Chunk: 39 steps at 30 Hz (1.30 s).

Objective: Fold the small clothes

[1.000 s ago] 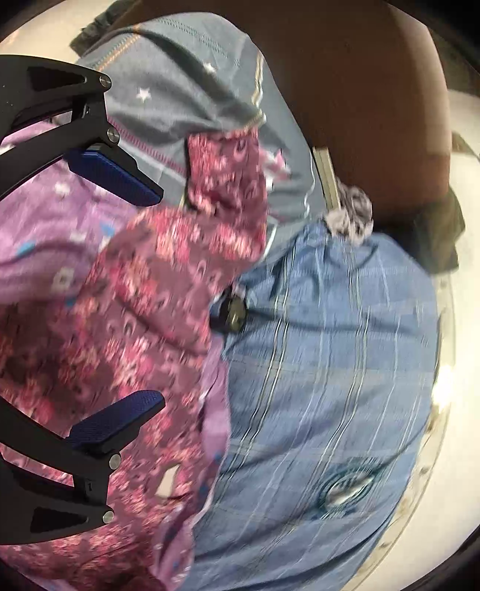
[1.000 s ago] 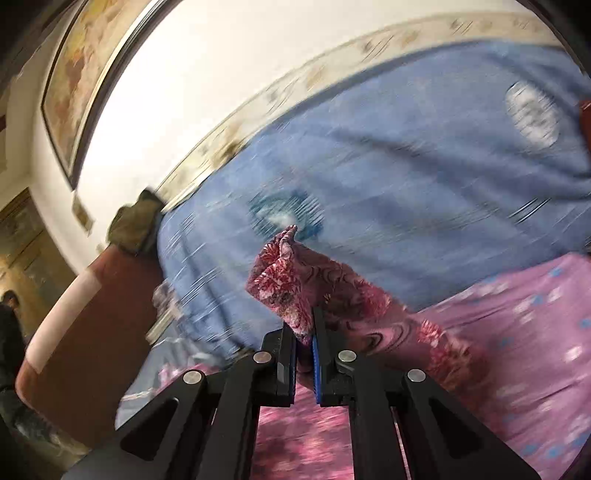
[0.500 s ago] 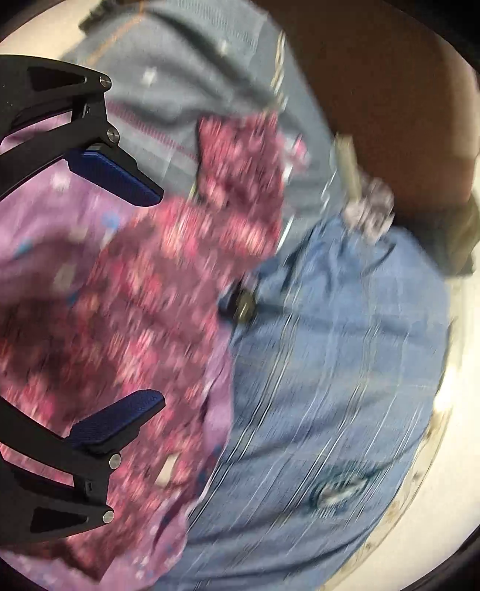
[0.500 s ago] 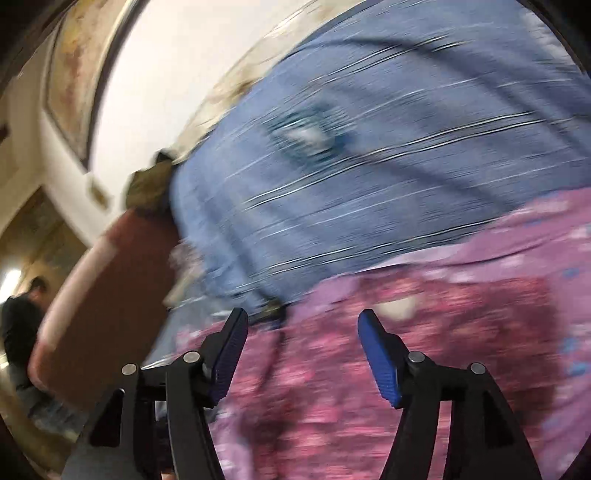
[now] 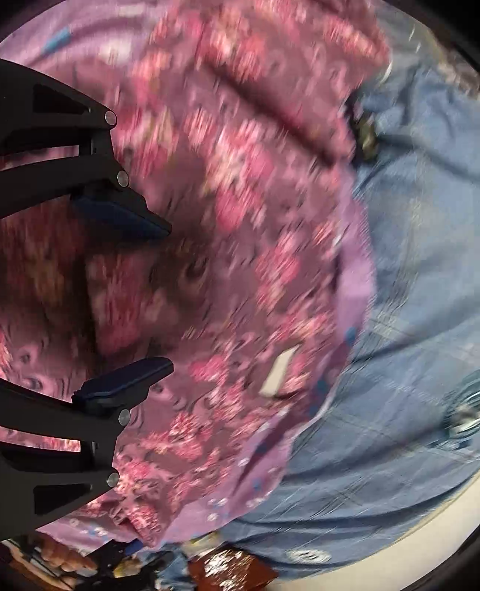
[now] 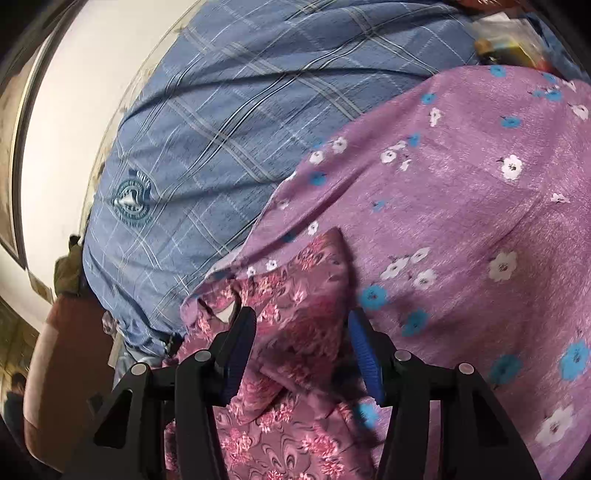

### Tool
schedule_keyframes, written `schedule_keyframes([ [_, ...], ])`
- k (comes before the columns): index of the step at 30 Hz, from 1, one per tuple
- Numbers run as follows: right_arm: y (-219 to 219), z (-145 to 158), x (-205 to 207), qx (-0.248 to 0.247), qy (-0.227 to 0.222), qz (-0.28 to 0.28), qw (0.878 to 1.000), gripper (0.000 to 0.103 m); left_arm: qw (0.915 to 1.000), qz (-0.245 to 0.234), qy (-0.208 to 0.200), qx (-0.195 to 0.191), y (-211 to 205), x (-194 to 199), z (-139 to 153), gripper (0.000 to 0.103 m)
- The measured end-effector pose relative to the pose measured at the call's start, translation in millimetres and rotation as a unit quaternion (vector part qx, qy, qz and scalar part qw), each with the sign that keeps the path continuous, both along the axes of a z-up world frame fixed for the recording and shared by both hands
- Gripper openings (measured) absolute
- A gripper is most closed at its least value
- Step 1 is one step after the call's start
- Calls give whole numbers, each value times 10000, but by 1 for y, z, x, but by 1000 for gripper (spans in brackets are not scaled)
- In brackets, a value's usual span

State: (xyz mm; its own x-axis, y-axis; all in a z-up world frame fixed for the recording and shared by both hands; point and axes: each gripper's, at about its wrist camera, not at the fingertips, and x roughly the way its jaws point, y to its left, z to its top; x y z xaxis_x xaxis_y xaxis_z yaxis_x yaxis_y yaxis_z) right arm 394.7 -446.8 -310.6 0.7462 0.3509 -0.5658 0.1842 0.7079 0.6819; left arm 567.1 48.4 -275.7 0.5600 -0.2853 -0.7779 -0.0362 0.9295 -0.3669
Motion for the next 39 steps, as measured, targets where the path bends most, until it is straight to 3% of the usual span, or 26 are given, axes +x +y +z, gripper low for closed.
schedule_keyframes([
  [3,4,-4,2,11,2,83,10000,56,10000,-58,-22,-41,-9,14,-9,24],
  [6,12,-15,7,32,186,240,9995,55,9986,-12,-364,-393,-10,15,-6,15],
  [10,28,-13,8,-328,192,349,9987,55,9930,-113,-1109,-393,-9,2,25,14],
  [12,33,-9,6,-474,100,406,9980,55,9876,-15,-1561,-178,-2,-6,42,14],
  [14,39,-4,3,-589,-29,434,9973,55,9852,197,-1692,206,8,-6,48,14],
  [16,42,0,0,-665,-164,384,9969,55,9865,462,-1510,421,24,1,40,15],
  [19,50,2,1,-700,-302,393,9963,55,9890,766,-554,1141,39,22,7,24],
  [21,61,1,6,-784,-314,480,9953,53,9893,869,-163,1162,44,28,-10,26],
  [23,76,-2,13,-902,-304,691,9931,42,9913,864,-133,987,47,28,-10,29],
  [25,97,-7,19,-1126,-237,1018,9881,35,9903,975,-423,895,56,22,1,37],
  [27,122,-28,32,-1541,393,1478,9761,34,9840,1337,-691,952,69,11,15,52],
  [28,132,-45,38,-1743,863,1636,9672,33,9783,1620,-776,1030,80,5,20,54],
  [29,137,-55,40,-1925,1045,1633,9619,27,9735,1838,-799,1103,90,-4,21,54],
  [31,142,-42,34,-2155,795,1635,9594,30,9589,2435,-789,1222,119,-18,25,54],
  [35,143,-24,22,-1994,337,1549,9670,32,9233,3576,-873,1099,182,-56,34,56],
  [37,146,-18,19,-1933,194,1550,9686,32,9141,3880,-896,763,210,-69,31,58],
  [39,154,-17,16,-1961,135,1617,9671,32,9151,3916,-930,248,233,-76,27,58],
])
